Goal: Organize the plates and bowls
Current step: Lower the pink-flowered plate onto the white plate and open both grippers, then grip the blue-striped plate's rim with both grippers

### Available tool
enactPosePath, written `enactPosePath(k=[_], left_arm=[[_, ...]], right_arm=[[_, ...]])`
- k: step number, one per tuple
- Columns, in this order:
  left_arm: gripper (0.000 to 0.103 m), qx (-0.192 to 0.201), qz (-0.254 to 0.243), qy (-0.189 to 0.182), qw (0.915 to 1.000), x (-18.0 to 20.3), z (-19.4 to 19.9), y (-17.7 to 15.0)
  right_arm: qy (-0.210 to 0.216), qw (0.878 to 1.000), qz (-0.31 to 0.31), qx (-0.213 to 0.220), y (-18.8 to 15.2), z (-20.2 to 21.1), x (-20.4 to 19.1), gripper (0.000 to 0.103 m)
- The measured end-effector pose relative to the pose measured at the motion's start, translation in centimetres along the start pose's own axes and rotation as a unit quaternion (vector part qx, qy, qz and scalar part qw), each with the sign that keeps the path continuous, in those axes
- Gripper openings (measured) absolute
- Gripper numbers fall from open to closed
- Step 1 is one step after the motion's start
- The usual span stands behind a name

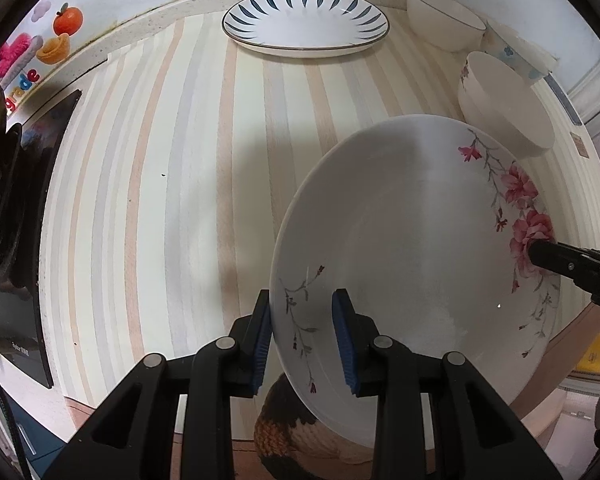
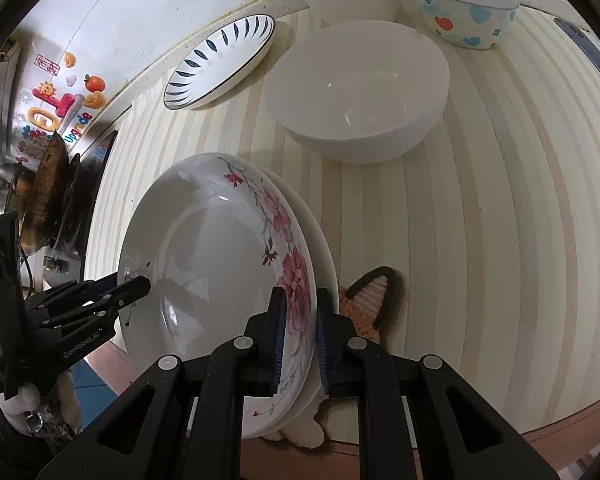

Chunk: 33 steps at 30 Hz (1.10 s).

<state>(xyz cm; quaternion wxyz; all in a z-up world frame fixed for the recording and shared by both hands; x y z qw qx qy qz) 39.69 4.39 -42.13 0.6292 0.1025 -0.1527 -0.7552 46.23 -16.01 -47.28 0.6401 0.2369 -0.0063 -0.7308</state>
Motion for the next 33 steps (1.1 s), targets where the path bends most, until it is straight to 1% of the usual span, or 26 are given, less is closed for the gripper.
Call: enactPosePath(k=[8, 11, 15, 19, 21, 23, 25, 27, 28, 29, 30, 31, 33], left_arm=[[0.027, -0.003, -0.014, 0.013, 0.9998, 0.4, -0.2, 0.2], [0.027, -0.008, -0.015, 0.014, 0.9998, 0.6, -0.3, 0.1], [0.027, -0.013, -0.007, 0.012, 0.9998, 0.1, -0.4, 0.3], [0.027, -0.017, 0.002, 0.010, 0.9998, -0.6, -0.3, 0.7], [0.027, -0.017, 0.011, 0.010, 0.9998, -1.3, 0.0, 1.1], [0.027, -0.017, 0.025, 0.007, 0.9995, -2.2, 0.6, 1.5], [0.027, -0.003, 0.046, -0.005, 0.9989, -3.1, 2.3, 3.0], [0.028, 0.013, 0.056, -0.007, 0.9983, -3.7, 3.5, 4.9], [0.028, 0.025, 0.063, -0.009, 0.9977, -4.2, 4.1, 6.5], [0.031, 0.034, 0.069, -0.014, 0.9970, -4.7, 4.4, 8.1], [0.035, 0.043, 0.075, -0.017, 0.9961, -5.3, 4.3, 10.1], [0.035, 0.050, 0.079, -0.015, 0.9955, -5.9, 4.1, 11.6], [0.035, 0.062, 0.082, -0.004, 0.9947, -7.0, 3.0, 14.8]], right_arm=[[-0.010, 0.999, 0.009, -0.033, 0.3, -0.3, -0.3, 0.018], [-0.006, 0.999, 0.004, -0.049, 0.4, -0.4, -0.3, 0.019], [-0.004, 0.998, -0.008, -0.062, 0.4, -0.3, -0.1, 0.019], [0.010, 0.996, -0.038, -0.082, 0.6, -0.2, 0.7, 0.019], [0.004, 0.995, -0.040, -0.091, 0.8, 0.0, 1.0, 0.019], [0.014, 0.995, -0.049, -0.091, 1.2, 0.5, 1.2, 0.019], [0.014, 0.995, -0.055, -0.084, 2.2, 1.5, 1.3, 0.019], [0.029, 0.996, -0.060, -0.063, 4.2, 2.8, 0.7, 0.019], [0.038, 0.996, -0.060, -0.051, 5.6, 3.4, 0.2, 0.020], [0.045, 0.997, -0.057, -0.035, 7.3, 3.8, -0.5, 0.020], [0.051, 0.997, -0.053, -0.021, 8.8, 4.0, -1.2, 0.024], [0.057, 0.997, -0.045, -0.009, 10.6, 3.9, -2.1, 0.031], [0.058, 0.998, -0.034, 0.013, 14.1, 3.2, -3.6, 0.037]])
Point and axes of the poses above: each gripper's, at about its wrist camera, not at the fingertips, and z roughly against the way its jaws point, x to its right, y to its top, the point moved 5 cm from there along -z, roughly the way its jaws point, and after that the axes turned 10 degrees about x, right-handed, at the moved point
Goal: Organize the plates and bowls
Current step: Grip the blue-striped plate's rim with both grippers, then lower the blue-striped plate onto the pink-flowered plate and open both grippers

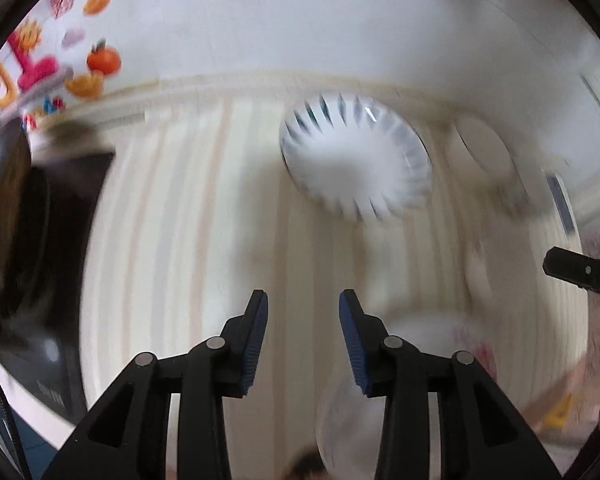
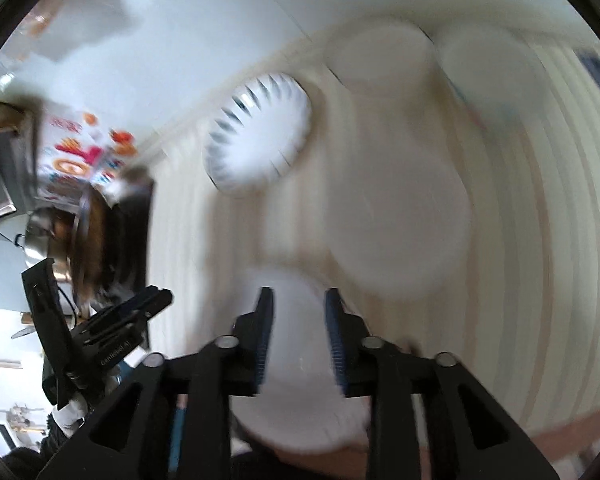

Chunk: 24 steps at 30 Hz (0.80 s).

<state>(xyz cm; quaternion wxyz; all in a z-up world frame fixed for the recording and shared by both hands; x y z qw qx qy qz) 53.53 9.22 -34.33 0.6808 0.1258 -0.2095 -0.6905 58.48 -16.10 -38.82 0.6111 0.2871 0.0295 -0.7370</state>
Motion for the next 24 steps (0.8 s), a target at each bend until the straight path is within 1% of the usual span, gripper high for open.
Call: enactPosePath(k=[2, 4, 6, 8, 12, 15, 17, 18, 19, 21, 24], left_arm=[[0.035, 0.004, 0.010, 0.010, 0.9999, -1.0, -2.7, 3.5], [0.035, -0.002, 0.019, 0.010, 0.9998, -2.0, -5.2, 5.5], [0.035, -0.017, 0.024, 0.003, 0.9996, -2.5, -8.1, 7.2], [0.035, -0.028, 0.026, 0.006, 0.9993, -2.9, -10.5, 8.2], [0.035, -0.050, 0.022, -0.007, 0.9985, -2.8, -14.3, 8.9], [0.035, -0.059, 0.017, -0.018, 0.9979, -2.5, -15.9, 8.9], [0.034, -0.063, 0.016, -0.030, 0.9974, -2.2, -16.8, 8.8], [0.028, -0.059, 0.017, -0.036, 0.9975, -2.0, -17.1, 8.8], [0.026, -0.050, 0.018, -0.043, 0.9977, -1.8, -17.1, 9.0], [0.026, -0.047, 0.019, -0.034, 0.9981, -1.8, -17.2, 9.2], [0.025, -0.044, 0.023, -0.030, 0.9983, -2.0, -17.1, 9.1]], right_arm=[[-0.008, 1.000, 0.007, 0.010, 3.6, -2.3, -1.2, 0.037], [-0.014, 1.000, 0.003, 0.010, 6.3, -5.0, -1.3, 0.037], [-0.039, 0.999, -0.001, 0.007, 8.6, -8.1, -0.7, 0.037], [-0.058, 0.998, -0.004, -0.001, 10.2, -10.9, 0.1, 0.037], [-0.074, 0.997, -0.008, -0.013, 11.5, -14.4, 1.5, 0.037], [-0.077, 0.997, -0.006, -0.016, 11.7, -15.9, 2.1, 0.035], [-0.081, 0.997, 0.002, -0.014, 12.0, -16.7, 2.2, 0.023], [-0.082, 0.997, 0.008, -0.012, 12.0, -16.9, 2.1, 0.016], [-0.078, 0.997, 0.013, -0.010, 12.0, -17.1, 1.8, 0.015], [-0.085, 0.996, 0.026, -0.007, 12.0, -17.5, 1.5, 0.013], [-0.093, 0.995, 0.040, -0.002, 11.9, -17.7, 1.1, 0.013]])
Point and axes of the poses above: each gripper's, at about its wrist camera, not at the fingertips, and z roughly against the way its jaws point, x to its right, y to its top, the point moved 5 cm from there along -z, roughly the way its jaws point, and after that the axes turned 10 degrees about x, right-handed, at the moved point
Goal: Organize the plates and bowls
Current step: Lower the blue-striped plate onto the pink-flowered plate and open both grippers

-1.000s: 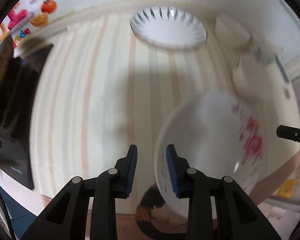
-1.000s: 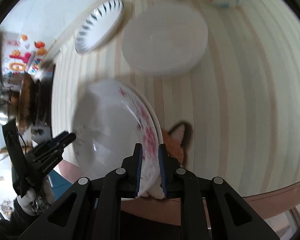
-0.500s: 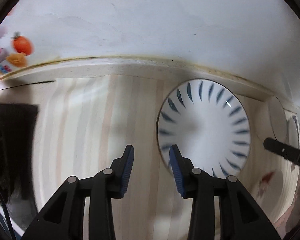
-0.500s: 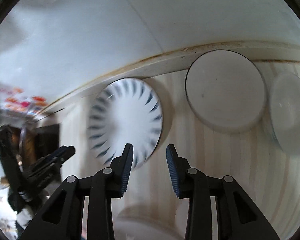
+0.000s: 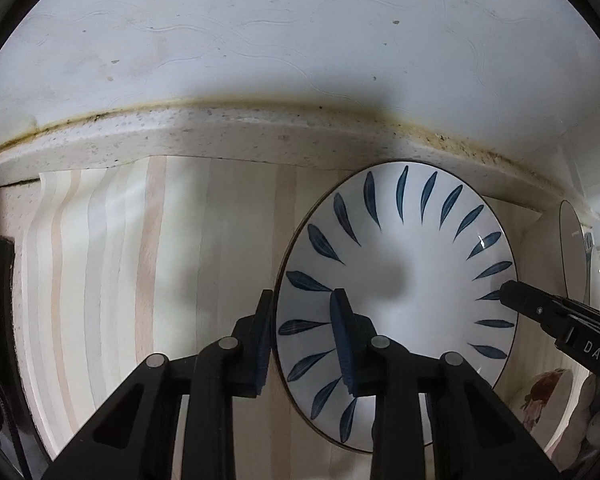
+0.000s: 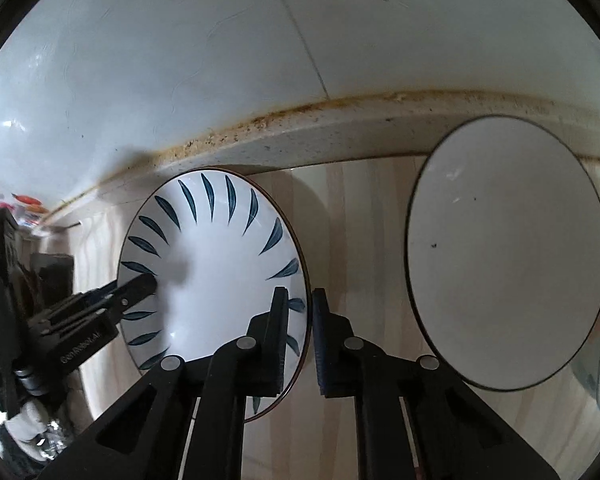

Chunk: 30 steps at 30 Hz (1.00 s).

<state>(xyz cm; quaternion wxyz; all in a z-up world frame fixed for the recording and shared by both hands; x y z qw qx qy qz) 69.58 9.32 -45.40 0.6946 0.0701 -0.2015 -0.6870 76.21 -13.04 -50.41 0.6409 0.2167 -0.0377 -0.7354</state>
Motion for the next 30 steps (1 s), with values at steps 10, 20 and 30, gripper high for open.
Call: enactPosePath(k=[10, 20, 30], left_arm=[[0.025, 0.006, -0.002, 0.005, 1.0000, 1.7, 4.0, -1.2], [0.025, 0.025, 0.002, -0.004, 0.9997, 3.1, 12.0, -6.5], [0.025, 0.026, 0.012, -0.021, 0.9994, 5.4, 16.9, -15.2]], right_arm=[[0.020, 1.000, -0.002, -0.001, -1.0, 2.7, 0.1, 0.013], [0.036, 0.999, 0.037, -0.014, -5.5, 10.0, -0.1, 0.013], [0.051, 0.997, 0.048, -0.041, -14.2, 15.7, 0.9, 0.013]])
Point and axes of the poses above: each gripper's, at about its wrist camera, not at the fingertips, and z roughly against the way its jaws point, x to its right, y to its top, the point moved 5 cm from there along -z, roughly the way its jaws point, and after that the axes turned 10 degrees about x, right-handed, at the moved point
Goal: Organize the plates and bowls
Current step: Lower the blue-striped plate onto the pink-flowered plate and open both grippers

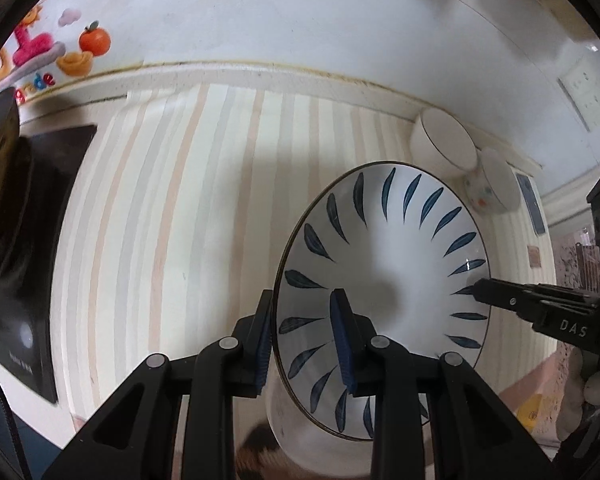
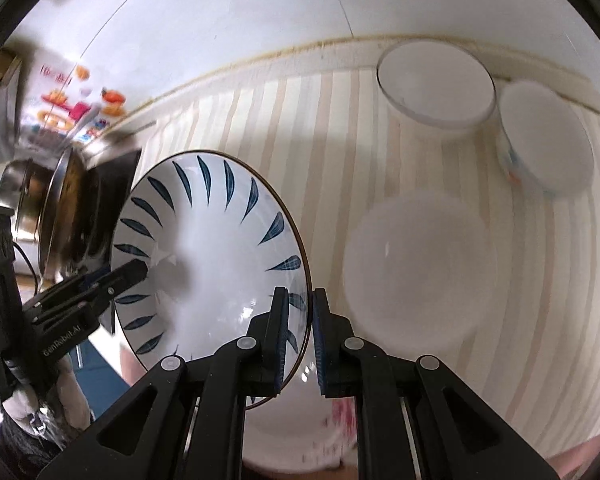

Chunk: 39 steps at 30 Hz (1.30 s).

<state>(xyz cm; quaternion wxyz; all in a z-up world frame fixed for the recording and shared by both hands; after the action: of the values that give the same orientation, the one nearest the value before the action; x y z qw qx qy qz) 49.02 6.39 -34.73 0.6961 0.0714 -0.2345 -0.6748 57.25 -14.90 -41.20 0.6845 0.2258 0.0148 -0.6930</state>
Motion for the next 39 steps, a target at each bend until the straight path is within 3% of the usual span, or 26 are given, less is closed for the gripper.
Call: enactPosePath(k=[8, 17, 35, 39], left_arm=[[0.025, -0.026, -0.023, 0.004, 0.9994, 1.5, 0.4, -5.3], [0.025, -0.050, -0.046, 0.025, 0.9974, 1.7, -3.0, -8.6], [0.026, -0.064, -0.045, 0.037, 0.9962, 1.7, -4.7, -9.2], [0.026, -0.067, -0.030, 0.036, 0.9966, 1.3, -4.9, -9.2]], right_arm=[[-0.002, 1.000, -0.015, -0.023, -6.5, -1.0, 0.4, 0.013], [-0.005, 0.998, -0.032, -0.051, -11.0, -3.1, 2.6, 0.013], [-0.012, 0.998, -0.033, -0.056, -11.2, -4.8, 3.0, 0.013], [0.002, 0.997, -0.048, -0.067, -11.0, -4.8, 3.1, 0.022]])
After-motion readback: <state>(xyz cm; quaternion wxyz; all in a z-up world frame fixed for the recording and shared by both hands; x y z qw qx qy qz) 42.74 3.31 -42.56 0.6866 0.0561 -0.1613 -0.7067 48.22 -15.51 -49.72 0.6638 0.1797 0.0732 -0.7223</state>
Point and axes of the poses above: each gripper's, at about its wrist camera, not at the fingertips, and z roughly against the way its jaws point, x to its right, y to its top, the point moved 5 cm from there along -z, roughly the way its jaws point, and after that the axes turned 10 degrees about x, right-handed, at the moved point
